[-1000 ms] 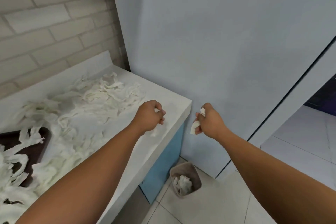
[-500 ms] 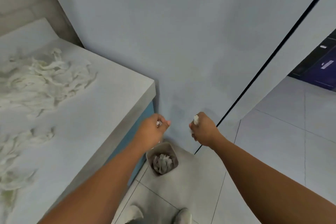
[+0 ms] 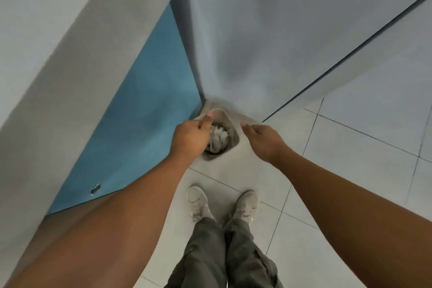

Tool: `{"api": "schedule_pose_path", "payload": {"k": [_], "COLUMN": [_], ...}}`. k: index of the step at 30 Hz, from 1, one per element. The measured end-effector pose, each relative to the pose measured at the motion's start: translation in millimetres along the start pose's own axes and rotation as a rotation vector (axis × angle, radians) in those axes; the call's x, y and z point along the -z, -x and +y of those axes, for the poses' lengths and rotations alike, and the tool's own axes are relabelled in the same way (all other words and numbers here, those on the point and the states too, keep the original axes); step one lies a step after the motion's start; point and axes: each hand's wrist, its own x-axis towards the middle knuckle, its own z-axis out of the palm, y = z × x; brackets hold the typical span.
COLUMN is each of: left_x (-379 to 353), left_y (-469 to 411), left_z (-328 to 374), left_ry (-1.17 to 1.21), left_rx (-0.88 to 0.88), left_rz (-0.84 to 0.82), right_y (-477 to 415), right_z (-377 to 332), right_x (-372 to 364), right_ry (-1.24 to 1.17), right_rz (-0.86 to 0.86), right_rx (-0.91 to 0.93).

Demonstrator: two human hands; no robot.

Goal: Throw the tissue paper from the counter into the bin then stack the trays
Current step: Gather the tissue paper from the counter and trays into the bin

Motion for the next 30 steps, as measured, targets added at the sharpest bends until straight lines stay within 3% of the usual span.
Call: {"api": "schedule_pose_path", "payload": {"k": [9, 14, 19, 23, 30], "left_x": [-97.3, -139.4, -172.2, -190.6, -202.3], "left_y": [-72.7, -115.7, -148.5, -157.6, -158.5], "left_z": [-85.1, -121.4, -146.0, -146.5, -159.3], "left_ry": [-0.147, -0.078, 0.296, 0.45, 0.579], "left_rx": [0.031, 0.072, 0.283, 0.33, 0.395], "left_rz": [-0.077, -0.096, -0.19, -0.225, -0.179], "right_y": [-108.8, -158.1, -177.6, -186.1, -197.4], "right_z": [71.2, 99.6, 123.1, 139.2, 148.4], "right_x": [-98.3, -121.0, -140.2, -152.2, -154.8], "right_ry": [0.329, 0.373, 0.059, -0.211, -0.153], "right_rz": [0.029, 0.036, 0.044, 0.032, 0.037], "right_rx": [0.081, 0.049, -0.069, -0.192, -0.072]}}
